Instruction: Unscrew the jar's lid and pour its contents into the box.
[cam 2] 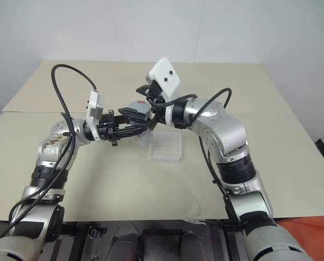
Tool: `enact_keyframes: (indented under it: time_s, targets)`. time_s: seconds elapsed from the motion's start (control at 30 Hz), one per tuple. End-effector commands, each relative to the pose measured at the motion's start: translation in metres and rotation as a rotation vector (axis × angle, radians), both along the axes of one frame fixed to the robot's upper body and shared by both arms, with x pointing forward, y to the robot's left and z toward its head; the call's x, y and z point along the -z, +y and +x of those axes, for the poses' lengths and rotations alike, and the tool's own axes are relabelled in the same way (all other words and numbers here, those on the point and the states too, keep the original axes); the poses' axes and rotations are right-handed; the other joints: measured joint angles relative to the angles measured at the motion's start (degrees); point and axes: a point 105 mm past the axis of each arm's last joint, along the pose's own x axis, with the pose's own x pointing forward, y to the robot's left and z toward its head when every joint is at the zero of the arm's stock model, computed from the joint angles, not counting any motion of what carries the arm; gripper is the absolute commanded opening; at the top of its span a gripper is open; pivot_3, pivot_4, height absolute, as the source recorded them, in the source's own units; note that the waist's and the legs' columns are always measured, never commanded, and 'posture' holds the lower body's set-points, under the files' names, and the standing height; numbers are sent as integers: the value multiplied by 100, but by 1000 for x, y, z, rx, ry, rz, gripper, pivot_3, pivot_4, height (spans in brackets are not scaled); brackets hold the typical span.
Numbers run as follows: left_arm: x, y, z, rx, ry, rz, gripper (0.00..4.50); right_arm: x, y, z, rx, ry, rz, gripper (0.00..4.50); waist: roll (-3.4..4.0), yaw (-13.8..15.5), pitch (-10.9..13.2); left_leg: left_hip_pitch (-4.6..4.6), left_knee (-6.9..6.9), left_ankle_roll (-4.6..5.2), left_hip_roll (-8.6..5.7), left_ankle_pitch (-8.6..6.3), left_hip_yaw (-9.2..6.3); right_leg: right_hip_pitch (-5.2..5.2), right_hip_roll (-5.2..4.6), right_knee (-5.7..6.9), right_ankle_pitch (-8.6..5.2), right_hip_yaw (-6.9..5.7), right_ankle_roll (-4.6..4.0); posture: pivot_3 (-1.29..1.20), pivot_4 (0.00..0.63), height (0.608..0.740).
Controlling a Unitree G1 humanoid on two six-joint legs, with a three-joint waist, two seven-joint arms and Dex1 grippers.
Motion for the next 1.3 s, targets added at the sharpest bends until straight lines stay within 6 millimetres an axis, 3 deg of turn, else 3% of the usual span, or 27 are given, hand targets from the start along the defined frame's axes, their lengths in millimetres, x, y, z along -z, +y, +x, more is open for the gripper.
enact_keyframes:
  time_s: [0.03,0.6,1.1,1.3]
  targets:
    - [-13,4,-5,2,-55,-10,1861,-14,-10,2,23,-59,27,4486,0,-4,0,2,0,0,0,0,0,0,1,0,0,0,0,0,150,740]
    - [-15,10,-6,-7,-53,-2,1861,-7,-45,4,87,-48,21,4486,0,-3,0,2,0,0,0,0,0,0,1,-3,0,0,0,0,150,740]
    - [-16,10,-4,-7,-55,-2,1861,-5,-49,-12,39,-54,14,4486,0,-5,0,3,0,0,0,0,0,0,1,-6,0,1,0,0,150,740]
    - [-17,10,0,-18,-54,-5,1861,-16,-48,-27,-45,-72,49,4486,0,3,0,2,0,0,0,0,0,0,0,-9,0,1,0,0,150,740]
